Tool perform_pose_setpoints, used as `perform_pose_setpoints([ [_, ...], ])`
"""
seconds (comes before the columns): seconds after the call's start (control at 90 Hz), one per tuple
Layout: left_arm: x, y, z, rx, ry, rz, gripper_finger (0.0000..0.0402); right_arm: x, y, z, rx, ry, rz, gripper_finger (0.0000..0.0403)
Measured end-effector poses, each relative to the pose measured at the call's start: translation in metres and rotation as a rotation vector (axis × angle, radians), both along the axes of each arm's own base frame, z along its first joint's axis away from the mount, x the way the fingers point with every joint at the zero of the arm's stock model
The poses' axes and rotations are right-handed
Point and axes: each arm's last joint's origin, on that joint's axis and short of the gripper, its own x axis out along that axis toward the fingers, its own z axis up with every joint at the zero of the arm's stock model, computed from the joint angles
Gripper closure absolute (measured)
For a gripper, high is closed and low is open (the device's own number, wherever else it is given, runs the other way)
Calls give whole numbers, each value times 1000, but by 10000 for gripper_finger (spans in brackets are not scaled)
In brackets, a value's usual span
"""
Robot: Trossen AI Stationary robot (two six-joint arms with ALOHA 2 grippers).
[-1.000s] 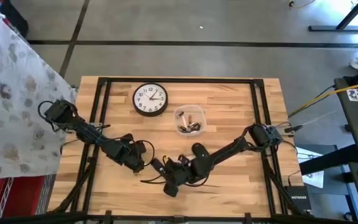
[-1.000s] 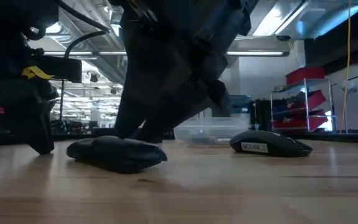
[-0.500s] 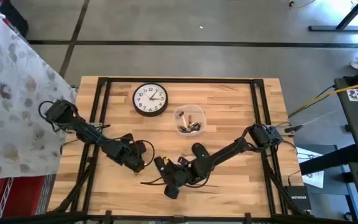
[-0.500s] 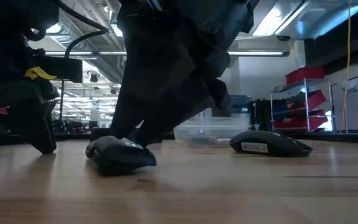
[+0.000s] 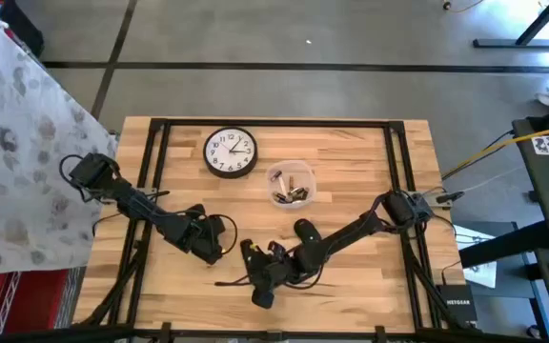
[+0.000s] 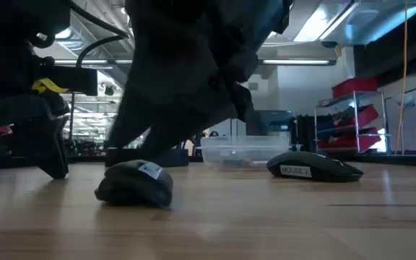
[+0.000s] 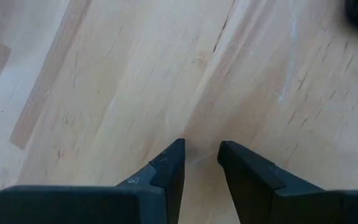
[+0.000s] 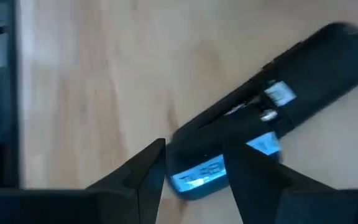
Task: Insert battery
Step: Close the remote control battery cover
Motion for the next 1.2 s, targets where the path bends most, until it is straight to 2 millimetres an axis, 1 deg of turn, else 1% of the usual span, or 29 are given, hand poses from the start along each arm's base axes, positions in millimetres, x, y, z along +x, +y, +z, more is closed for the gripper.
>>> perform_pose_setpoints([
  [0.1, 0, 0, 0, 3, -3, 1, 306, -7, -5, 6, -25, 27, -127, 256],
  [0.178, 0, 0, 0, 3, -5, 1, 306, -10, -9, 5, -5, 78, -184, 256],
  [0.244, 1, 0, 0, 2, -8, 1, 306, -12, -9, -2, 15, 128, -183, 256],
  [0.344, 2, -1, 0, -9, -25, 1, 306, -11, -7, -12, 42, 152, -167, 256],
  [0.444, 5, -2, 0, -24, -46, -6, 306, -8, -5, -20, 61, 154, -157, 256],
  [0.544, 6, -3, 0, -34, -58, -7, 306, -7, -5, -24, 57, 146, -160, 256],
  [0.767, 6, -4, 0, -39, -60, -8, 306, -4, -4, -24, 51, 113, -168, 256],
  [1.2, 6, -4, 0, -39, -59, -9, 306, 2, -2, -15, 21, 68, -142, 256],
])
